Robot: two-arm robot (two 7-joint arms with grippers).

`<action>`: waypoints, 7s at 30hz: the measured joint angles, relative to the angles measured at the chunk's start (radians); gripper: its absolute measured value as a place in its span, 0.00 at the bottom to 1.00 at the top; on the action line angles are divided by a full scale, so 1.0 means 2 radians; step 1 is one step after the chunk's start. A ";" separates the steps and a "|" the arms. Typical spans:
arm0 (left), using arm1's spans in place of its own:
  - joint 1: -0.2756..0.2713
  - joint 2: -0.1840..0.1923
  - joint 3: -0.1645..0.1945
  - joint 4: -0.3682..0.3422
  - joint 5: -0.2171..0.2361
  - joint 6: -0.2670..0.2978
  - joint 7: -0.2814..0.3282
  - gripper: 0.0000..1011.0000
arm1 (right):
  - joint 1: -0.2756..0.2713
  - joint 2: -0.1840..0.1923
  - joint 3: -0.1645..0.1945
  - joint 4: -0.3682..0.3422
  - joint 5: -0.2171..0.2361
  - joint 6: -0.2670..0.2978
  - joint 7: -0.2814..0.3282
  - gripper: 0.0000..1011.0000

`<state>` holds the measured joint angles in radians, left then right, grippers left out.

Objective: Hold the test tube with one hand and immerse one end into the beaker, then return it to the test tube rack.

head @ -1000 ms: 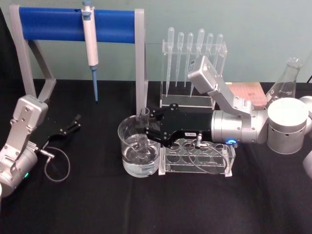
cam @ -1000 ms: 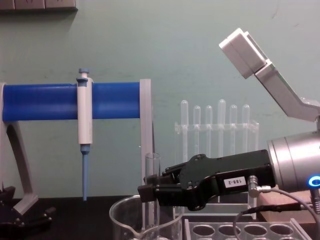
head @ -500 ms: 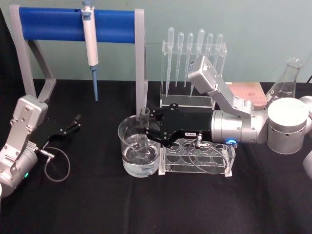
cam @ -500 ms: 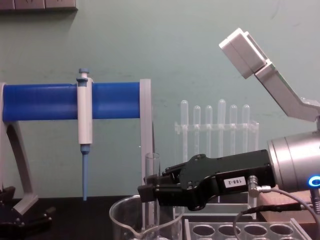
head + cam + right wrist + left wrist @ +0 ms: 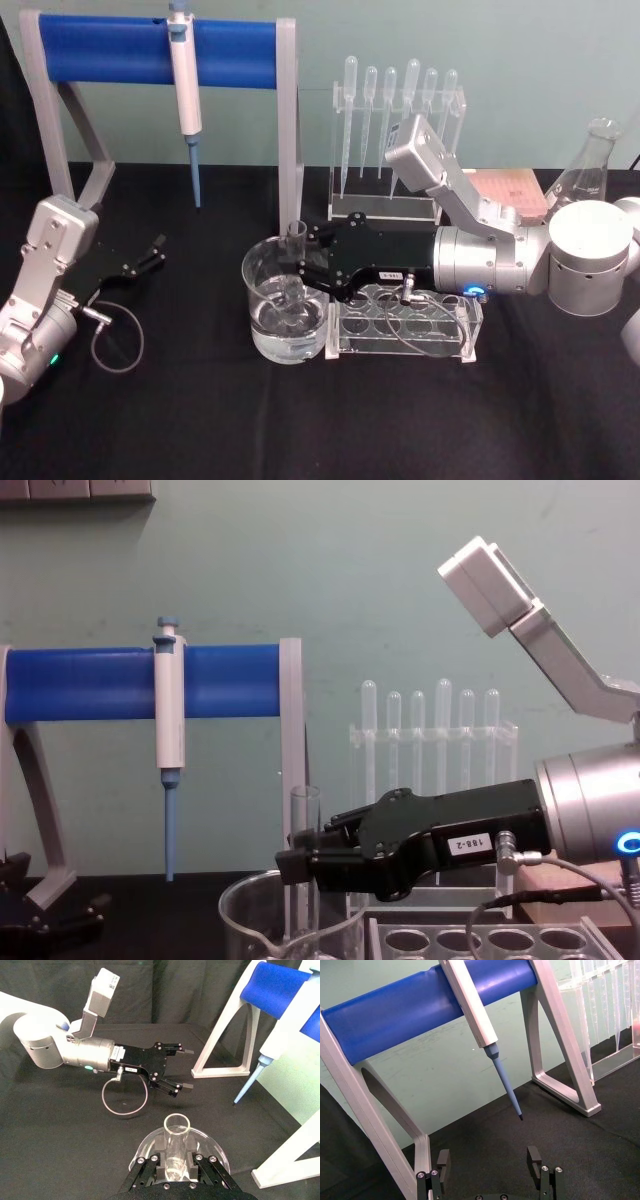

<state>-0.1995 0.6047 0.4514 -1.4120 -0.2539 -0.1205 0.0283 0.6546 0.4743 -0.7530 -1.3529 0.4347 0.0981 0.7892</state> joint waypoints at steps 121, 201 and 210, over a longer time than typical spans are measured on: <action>0.000 0.000 0.000 0.000 0.000 0.000 0.000 0.99 | 0.000 0.000 0.000 0.000 0.000 0.000 0.000 0.24; 0.000 0.000 0.000 0.000 0.000 0.000 0.000 0.99 | 0.018 0.036 0.036 -0.087 0.033 0.056 -0.017 0.24; 0.000 0.000 0.000 0.000 0.000 0.000 0.000 0.99 | 0.023 0.058 0.055 -0.125 0.074 0.082 -0.021 0.24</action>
<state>-0.1995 0.6047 0.4514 -1.4120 -0.2539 -0.1205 0.0283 0.7006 0.5904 -0.6422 -1.6030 0.5820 0.2630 0.7473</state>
